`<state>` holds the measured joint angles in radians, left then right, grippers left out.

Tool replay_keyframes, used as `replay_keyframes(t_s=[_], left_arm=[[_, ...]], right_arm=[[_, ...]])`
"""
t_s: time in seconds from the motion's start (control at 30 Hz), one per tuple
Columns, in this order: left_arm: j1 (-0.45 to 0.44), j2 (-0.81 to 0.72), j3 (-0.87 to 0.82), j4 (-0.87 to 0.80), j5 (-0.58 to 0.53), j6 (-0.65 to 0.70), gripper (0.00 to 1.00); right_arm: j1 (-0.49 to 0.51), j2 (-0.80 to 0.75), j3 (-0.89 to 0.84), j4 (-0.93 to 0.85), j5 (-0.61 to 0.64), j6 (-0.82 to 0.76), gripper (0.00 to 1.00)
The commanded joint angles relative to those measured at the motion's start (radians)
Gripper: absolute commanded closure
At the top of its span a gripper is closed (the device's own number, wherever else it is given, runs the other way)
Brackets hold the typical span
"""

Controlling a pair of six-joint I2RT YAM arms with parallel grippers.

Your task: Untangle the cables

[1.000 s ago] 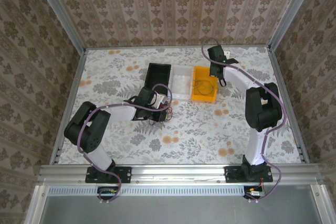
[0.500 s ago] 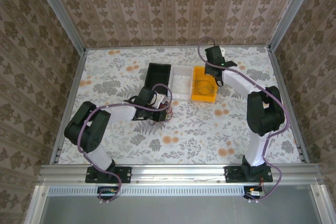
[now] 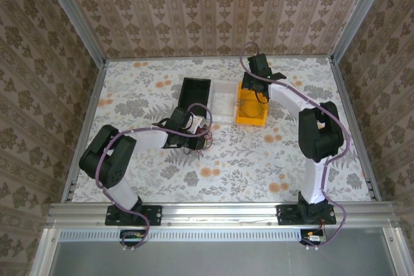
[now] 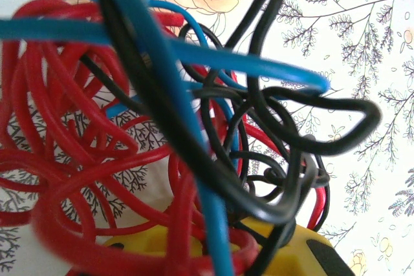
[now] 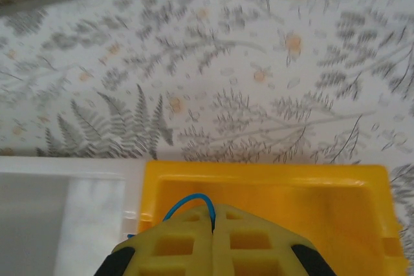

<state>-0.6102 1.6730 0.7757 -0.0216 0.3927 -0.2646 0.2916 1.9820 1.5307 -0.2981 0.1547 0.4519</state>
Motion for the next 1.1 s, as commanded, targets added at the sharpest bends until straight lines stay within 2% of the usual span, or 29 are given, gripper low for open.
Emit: replay_keyframes(t_s=[0.0,0.23,0.4,0.5,0.93,1.07], left_arm=[[-0.008,0.014,0.005,-0.023,-0.029,-0.004,1.0],[-0.008,0.014,0.006,-0.025,-0.029,-0.002,1.0],[-0.008,0.024,0.014,-0.026,-0.023,0.001,1.0],[-0.008,0.032,0.018,-0.026,-0.019,-0.001,1.0],[-0.008,0.033,0.019,-0.024,-0.01,0.004,1.0],[-0.008,0.014,0.014,-0.022,0.005,0.047,1.0]], right_arm=[[-0.018,0.034,0.013,-0.041,-0.044,0.066,0.99],[-0.043,0.016,-0.036,-0.057,-0.032,0.102,0.96],[-0.057,-0.024,-0.057,-0.039,-0.076,0.103,0.64],[-0.057,-0.074,-0.078,-0.015,-0.083,0.084,0.56],[-0.052,-0.281,-0.213,-0.013,-0.068,-0.003,0.53],[-0.035,-0.333,-0.262,0.005,-0.136,-0.055,0.54]])
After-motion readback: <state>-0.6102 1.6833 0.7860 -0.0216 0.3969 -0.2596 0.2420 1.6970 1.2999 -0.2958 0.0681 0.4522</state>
